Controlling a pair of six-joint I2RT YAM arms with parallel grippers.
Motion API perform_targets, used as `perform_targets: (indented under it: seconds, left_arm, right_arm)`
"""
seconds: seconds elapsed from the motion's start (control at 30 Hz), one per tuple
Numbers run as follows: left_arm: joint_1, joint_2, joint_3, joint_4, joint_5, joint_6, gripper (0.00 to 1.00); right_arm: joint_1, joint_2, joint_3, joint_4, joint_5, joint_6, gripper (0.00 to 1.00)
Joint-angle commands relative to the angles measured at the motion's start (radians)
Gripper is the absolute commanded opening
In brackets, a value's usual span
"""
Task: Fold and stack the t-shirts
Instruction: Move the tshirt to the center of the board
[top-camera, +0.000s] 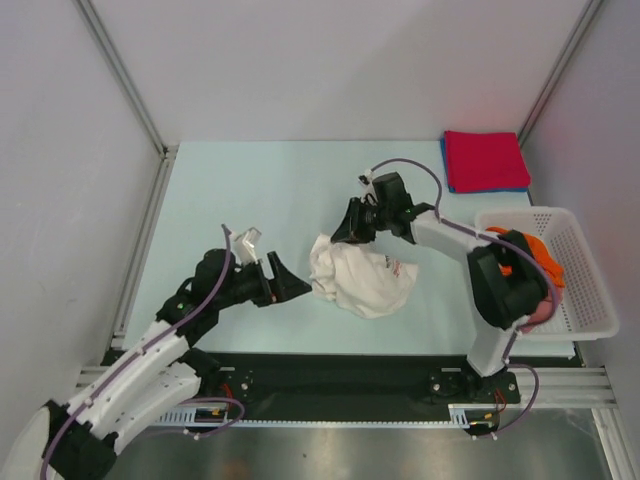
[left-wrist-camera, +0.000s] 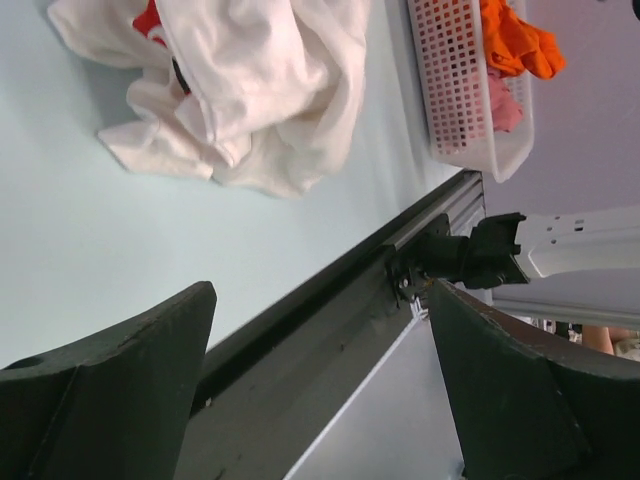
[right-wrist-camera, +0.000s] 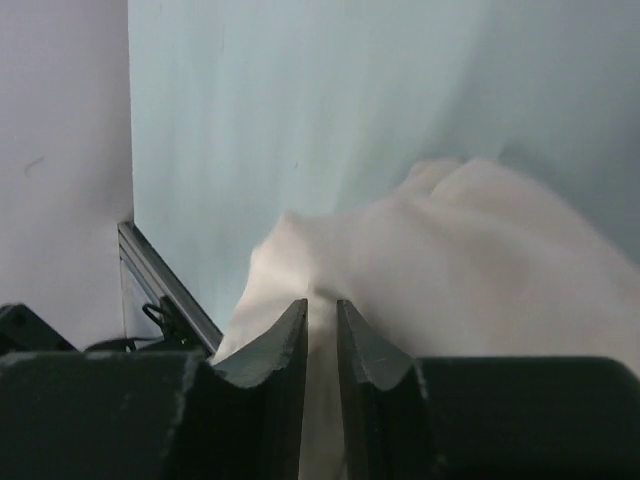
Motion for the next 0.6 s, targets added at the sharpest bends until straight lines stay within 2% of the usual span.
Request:
perform_targets:
  seconds: [0.0, 0.07, 0.13, 0.17, 0.23, 0.27, 0.3, 0.37, 0.47, 0.57]
  left_arm:
    - [-0.004, 0.205, 0.022, 0.248, 0.036, 0.069, 0.93]
    - [-0.005, 0.308, 0.123, 0.242, 0.040, 0.116, 0.92]
    - [-0.005, 0.455, 0.213, 0.172, 0.033, 0.158, 0.92]
    - [-0.004, 0.500, 0.306, 0.094, 0.022, 0.190, 0.92]
    - [-0.002, 0.599, 0.402, 0.013, -0.001, 0.222, 0.91]
    - [0.001, 0.623, 0.480, -0.056, -0.007, 0.238, 0.89]
    - [0.004, 0.641, 0.516, -0.090, -0.010, 0.239, 0.88]
    - [0.007, 0.667, 0.569, -0.133, 0.003, 0.239, 0.87]
    - [0.019, 0.689, 0.585, -0.172, 0.071, 0.230, 0.86]
    - [0.023, 0.701, 0.570, -0.201, 0.089, 0.244, 0.87]
  right_arm:
    - [-0.095, 0.147, 0.139, 0.039, -0.110, -0.034, 0.24]
    - [-0.133, 0.227, 0.231, -0.013, -0.154, -0.048, 0.27]
    - [-0.176, 0.247, 0.287, -0.145, -0.151, -0.108, 0.32]
    - [-0.186, 0.226, 0.318, -0.196, -0.124, -0.131, 0.41]
    - [-0.202, 0.180, 0.328, -0.331, -0.034, -0.198, 0.52]
    - [-0.207, 0.116, 0.323, -0.377, -0.001, -0.214, 0.61]
    - [-0.215, 0.085, 0.314, -0.468, 0.036, -0.235, 0.64]
    - [-0.244, 0.010, 0.242, -0.530, 0.106, -0.246, 0.71]
    - [-0.288, -0.142, 0.115, -0.593, 0.108, -0.249, 0.73]
    - [-0.301, -0.309, -0.091, -0.616, 0.128, -0.225, 0.73]
